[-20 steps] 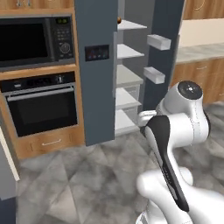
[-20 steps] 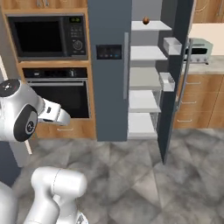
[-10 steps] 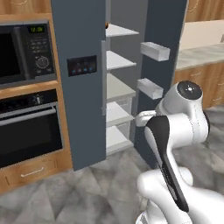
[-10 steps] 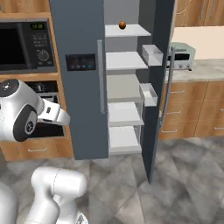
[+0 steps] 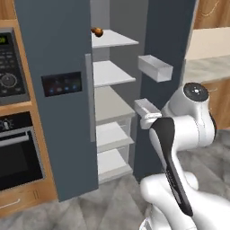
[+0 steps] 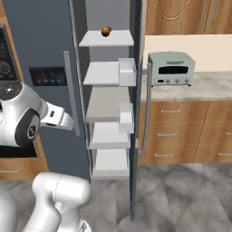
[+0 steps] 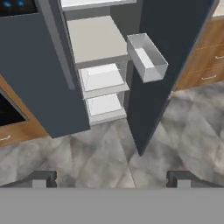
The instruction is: Pick the peach and orange from the fridge and place them on the plate next to the blender to make a fruit smoothie.
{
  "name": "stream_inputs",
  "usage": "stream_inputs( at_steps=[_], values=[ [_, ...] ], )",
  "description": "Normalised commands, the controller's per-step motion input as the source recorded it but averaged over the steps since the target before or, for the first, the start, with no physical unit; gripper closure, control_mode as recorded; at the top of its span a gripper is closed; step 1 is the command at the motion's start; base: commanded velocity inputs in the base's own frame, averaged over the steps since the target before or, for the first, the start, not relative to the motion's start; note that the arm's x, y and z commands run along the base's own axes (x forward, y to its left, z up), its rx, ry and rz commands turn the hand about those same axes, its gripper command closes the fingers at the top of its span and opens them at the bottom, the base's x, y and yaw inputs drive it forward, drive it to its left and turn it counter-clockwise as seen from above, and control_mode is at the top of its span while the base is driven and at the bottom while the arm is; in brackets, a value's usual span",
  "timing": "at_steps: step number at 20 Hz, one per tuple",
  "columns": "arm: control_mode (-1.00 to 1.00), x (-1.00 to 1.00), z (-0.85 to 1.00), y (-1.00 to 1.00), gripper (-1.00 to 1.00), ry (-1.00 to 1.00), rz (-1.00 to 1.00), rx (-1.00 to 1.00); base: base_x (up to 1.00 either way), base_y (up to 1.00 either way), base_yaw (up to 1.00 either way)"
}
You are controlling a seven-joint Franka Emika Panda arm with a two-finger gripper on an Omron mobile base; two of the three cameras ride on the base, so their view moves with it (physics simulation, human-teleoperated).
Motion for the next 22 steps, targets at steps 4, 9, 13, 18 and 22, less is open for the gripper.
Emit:
stream_inputs(
  at_steps=[4,9,13,18,22],
  values=[
    [1.00,0.00,0.00,0.00,-1.00,0.00,0.00,0.00,0.91,-0.11,0.52],
    [1.00,0.00,0.00,0.00,-1.00,0.00,0.00,0.00,0.80,-0.01,0.10],
    [1.00,0.00,0.00,0.00,-1.00,0.00,0.00,0.00,0.89,-0.19,0.00],
    [1.00,0.00,0.00,0.00,-1.00,0.00,0.00,0.00,0.43,-0.50,0.00],
    [1.00,0.00,0.00,0.00,-1.00,0.00,0.00,0.00,0.48,-0.19,0.00]
  ],
)
